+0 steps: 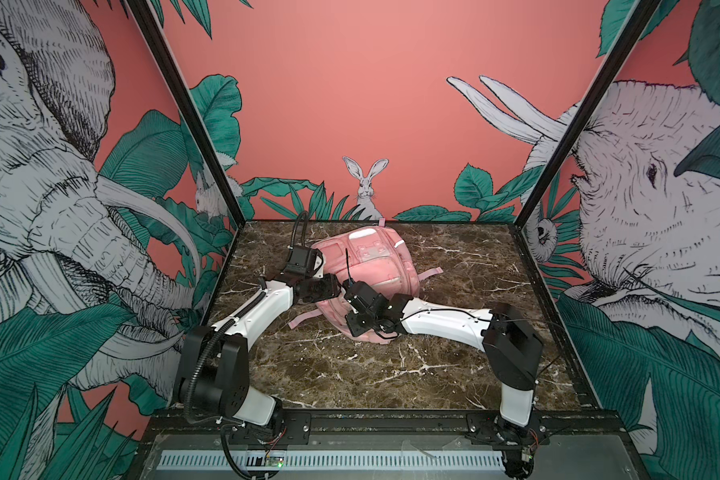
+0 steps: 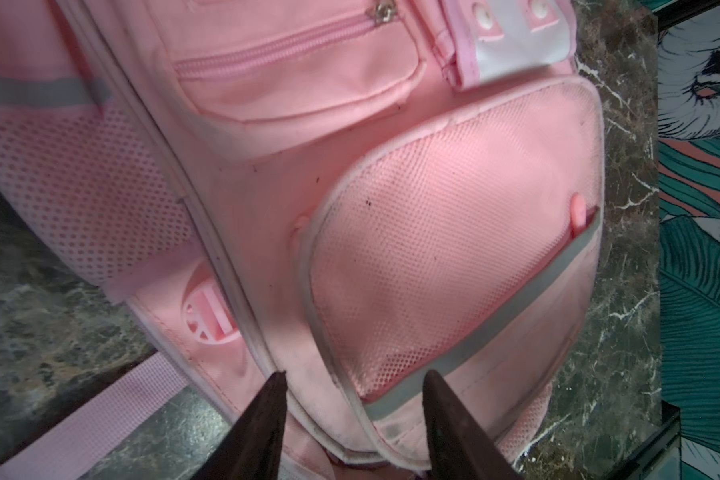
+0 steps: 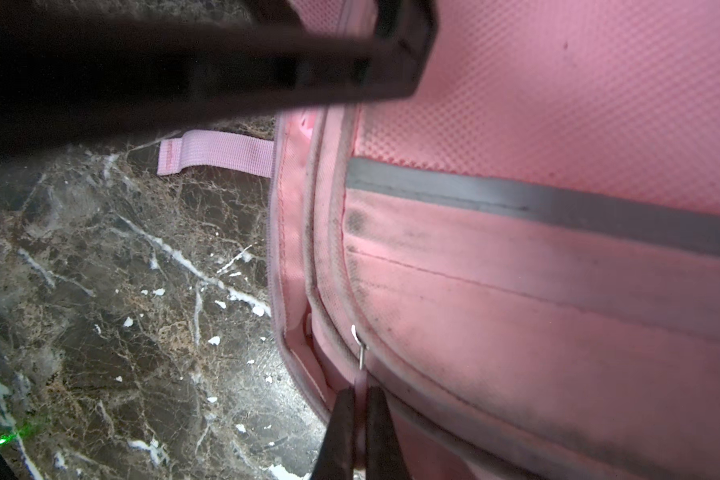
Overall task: Pack the student bag
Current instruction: 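Drag the zipper pull along the compartment edge with the right gripper while the left steadies, then pull the zipper pull farther around the backpack top with the right gripper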
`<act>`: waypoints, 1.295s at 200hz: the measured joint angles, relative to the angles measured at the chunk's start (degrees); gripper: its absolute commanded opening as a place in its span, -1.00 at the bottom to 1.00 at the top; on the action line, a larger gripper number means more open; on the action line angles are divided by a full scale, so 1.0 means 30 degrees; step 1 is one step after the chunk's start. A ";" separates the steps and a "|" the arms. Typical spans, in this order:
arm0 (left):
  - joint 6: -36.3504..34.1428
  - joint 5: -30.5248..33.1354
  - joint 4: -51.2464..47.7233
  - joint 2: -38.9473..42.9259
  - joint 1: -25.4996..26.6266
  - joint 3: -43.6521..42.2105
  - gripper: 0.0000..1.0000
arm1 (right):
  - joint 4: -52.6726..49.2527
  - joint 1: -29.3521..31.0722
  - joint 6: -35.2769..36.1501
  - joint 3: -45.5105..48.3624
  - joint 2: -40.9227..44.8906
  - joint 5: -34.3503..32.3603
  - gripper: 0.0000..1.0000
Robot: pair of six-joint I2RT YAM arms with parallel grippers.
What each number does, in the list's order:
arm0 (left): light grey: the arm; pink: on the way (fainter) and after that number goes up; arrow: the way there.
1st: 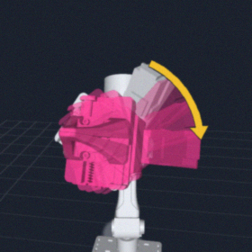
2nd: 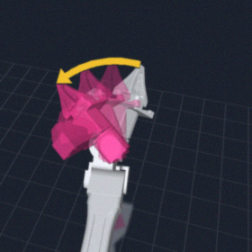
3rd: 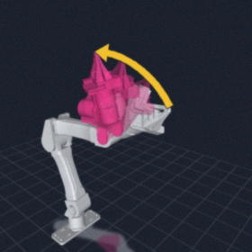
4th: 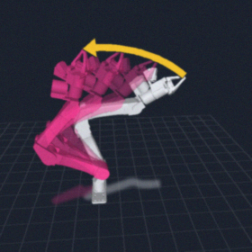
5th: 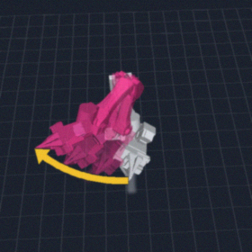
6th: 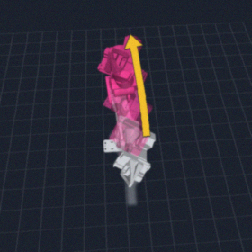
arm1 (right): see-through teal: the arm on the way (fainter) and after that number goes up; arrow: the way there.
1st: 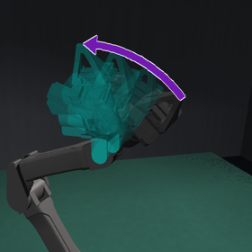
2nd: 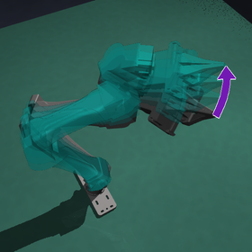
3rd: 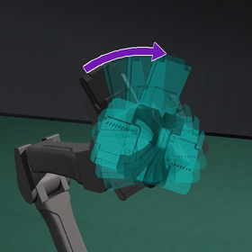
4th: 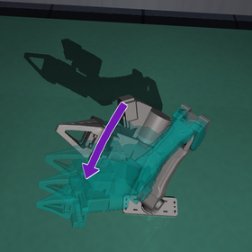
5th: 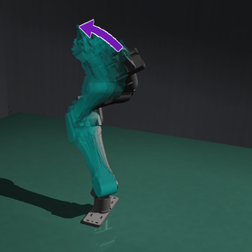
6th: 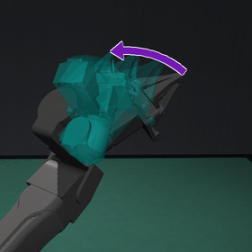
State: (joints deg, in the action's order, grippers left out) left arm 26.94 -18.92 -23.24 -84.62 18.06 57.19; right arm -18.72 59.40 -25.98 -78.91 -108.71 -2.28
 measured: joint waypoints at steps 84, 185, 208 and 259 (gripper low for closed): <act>0.2470 -0.1268 0.3402 -0.1464 0.0335 -0.1472 -0.97 | -0.0554 -0.0335 0.1093 0.0000 0.0007 0.0270 -1.00; 0.1588 -0.1530 0.2339 -0.1523 0.0357 -0.0823 -1.00 | -0.0430 -0.1676 0.3257 0.3781 0.3271 -0.1173 -1.00; 0.1115 -0.1545 0.2069 -0.1523 0.0277 -0.0663 -1.00 | -0.0685 -0.2688 0.3687 0.4335 0.3963 -0.1268 -1.00; 0.0277 -0.1654 0.1712 -0.1523 0.0029 -0.0568 -1.00 | -0.1515 -0.5224 0.4007 0.4765 0.4605 -0.1683 -1.00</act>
State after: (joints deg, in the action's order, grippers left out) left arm 27.77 -23.88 -18.11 -89.19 18.15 55.48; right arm -23.27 43.72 -13.96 -64.62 -94.89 -7.33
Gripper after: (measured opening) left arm 0.089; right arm 0.048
